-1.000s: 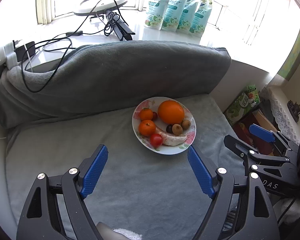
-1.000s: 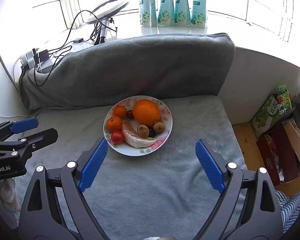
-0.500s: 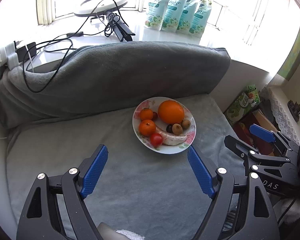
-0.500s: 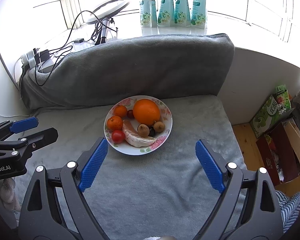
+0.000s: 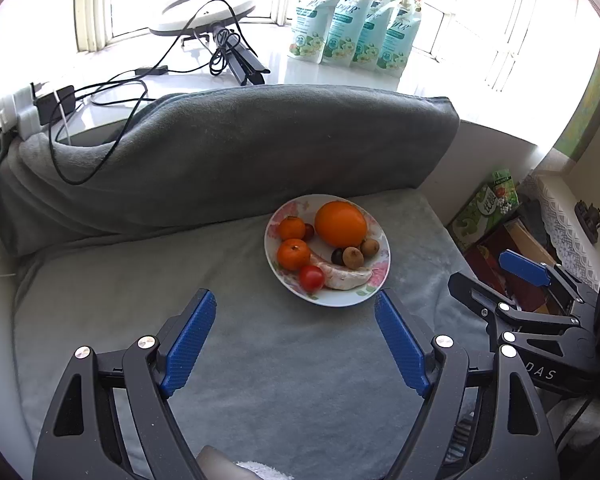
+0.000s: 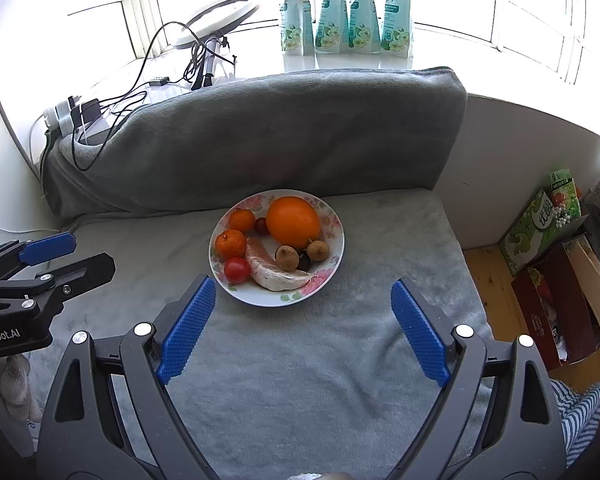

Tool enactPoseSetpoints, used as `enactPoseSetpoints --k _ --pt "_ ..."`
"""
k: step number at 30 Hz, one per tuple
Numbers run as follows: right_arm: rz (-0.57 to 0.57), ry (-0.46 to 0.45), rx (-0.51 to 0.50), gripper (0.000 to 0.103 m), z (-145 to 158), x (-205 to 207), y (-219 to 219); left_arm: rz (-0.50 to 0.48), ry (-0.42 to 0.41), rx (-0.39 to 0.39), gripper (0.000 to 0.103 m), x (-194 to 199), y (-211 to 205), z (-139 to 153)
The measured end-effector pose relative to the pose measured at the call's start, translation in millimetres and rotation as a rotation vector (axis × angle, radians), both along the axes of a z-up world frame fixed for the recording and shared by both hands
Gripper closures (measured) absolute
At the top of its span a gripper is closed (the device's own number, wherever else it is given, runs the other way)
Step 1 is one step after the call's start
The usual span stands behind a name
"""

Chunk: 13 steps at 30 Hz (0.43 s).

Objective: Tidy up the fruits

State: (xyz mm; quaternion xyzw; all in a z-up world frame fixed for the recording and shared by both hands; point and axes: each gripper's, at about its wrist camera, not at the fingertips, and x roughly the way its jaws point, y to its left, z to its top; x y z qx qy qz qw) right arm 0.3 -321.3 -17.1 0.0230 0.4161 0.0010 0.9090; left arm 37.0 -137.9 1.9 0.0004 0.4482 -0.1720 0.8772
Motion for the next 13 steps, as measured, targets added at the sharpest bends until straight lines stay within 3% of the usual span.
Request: enactPoseSetpoints --k 13 --pt "-0.012 0.007 -0.003 0.011 -2.2 -4.0 -0.7 0.000 -0.038 0.005 0.021 -5.1 -1.0 1.4"
